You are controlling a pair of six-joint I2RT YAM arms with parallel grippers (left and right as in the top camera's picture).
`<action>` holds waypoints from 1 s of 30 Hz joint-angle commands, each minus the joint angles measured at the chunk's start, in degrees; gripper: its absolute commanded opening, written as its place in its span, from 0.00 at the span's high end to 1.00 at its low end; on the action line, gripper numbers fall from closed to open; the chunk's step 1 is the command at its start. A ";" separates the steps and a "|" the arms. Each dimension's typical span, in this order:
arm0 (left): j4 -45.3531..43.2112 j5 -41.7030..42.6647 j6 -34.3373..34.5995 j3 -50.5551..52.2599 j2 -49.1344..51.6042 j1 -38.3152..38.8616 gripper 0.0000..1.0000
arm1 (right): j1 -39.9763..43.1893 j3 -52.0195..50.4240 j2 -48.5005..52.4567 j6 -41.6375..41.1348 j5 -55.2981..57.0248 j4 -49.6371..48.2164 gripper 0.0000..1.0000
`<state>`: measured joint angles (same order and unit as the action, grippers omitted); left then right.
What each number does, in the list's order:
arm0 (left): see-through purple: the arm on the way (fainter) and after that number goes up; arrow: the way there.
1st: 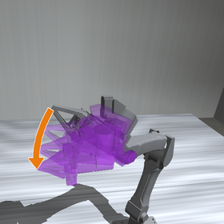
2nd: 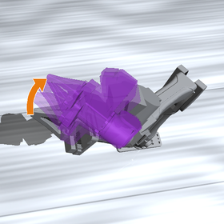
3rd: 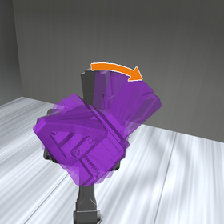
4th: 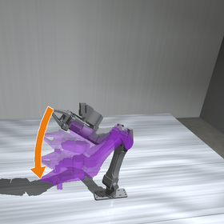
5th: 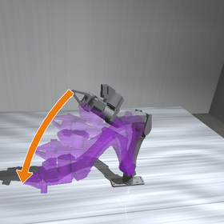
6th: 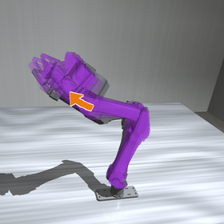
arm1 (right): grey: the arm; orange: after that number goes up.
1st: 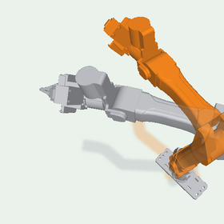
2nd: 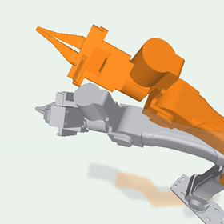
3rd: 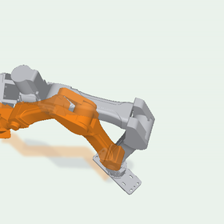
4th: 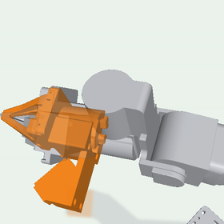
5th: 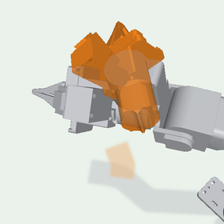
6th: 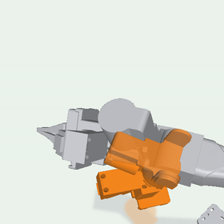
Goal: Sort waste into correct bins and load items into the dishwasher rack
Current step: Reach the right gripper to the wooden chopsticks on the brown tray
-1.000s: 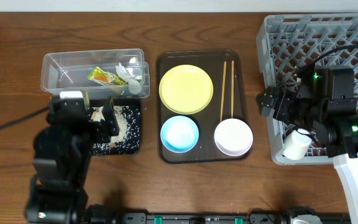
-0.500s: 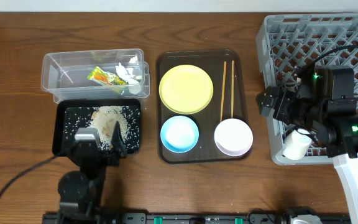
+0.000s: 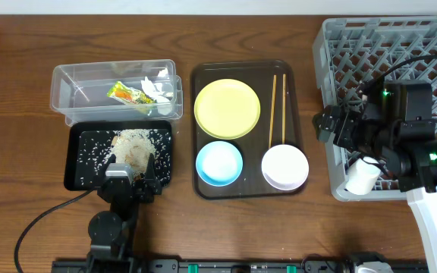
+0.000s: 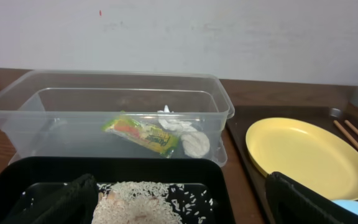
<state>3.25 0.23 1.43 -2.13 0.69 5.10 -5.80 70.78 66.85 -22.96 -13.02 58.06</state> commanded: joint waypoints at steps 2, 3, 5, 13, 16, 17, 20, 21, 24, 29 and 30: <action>0.70 0.17 -0.35 1.90 -0.52 0.07 0.12 | 0.48 0.70 -0.09 0.72 0.37 0.07 0.01; 0.72 0.17 -0.35 1.90 -0.50 0.07 0.12 | 0.48 0.70 -0.09 0.74 0.37 0.07 0.01; 0.70 0.17 -0.35 1.90 -0.44 0.07 0.12 | 0.48 0.70 -0.09 0.74 0.37 0.04 0.01; 0.72 0.17 -0.35 1.90 -0.42 0.07 0.12 | 0.48 0.70 -0.09 0.74 0.37 0.04 0.01; 0.72 0.17 -0.35 1.90 -0.42 0.07 0.12 | 0.48 0.70 -0.09 0.72 0.37 0.07 0.01; 0.70 0.17 -0.35 1.90 -0.42 0.07 0.11 | 0.48 0.70 -0.09 0.72 0.33 0.04 0.01; 0.72 0.17 -0.35 1.90 -0.42 0.07 0.12 | 0.48 0.70 -0.09 0.68 0.02 0.04 0.01; 0.72 0.17 -0.35 1.90 -0.42 0.07 0.12 | 0.48 0.70 -0.09 -0.13 -1.11 -0.26 0.01; 0.72 0.17 -0.35 1.90 -0.42 0.07 0.12 | 0.48 0.70 -0.09 -3.37 -3.63 -4.66 0.01; 0.72 0.17 -0.35 1.90 -0.42 0.07 0.12 | -4.17 -0.39 1.38 -1.31 -6.54 -1.81 0.18; 0.72 0.17 -0.35 1.90 -0.42 0.07 0.12 | -6.49 -1.27 1.99 -1.14 -4.63 -0.94 0.19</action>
<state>3.14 0.25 1.43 -2.04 0.64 5.10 -7.97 70.70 67.29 -24.56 -17.28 55.86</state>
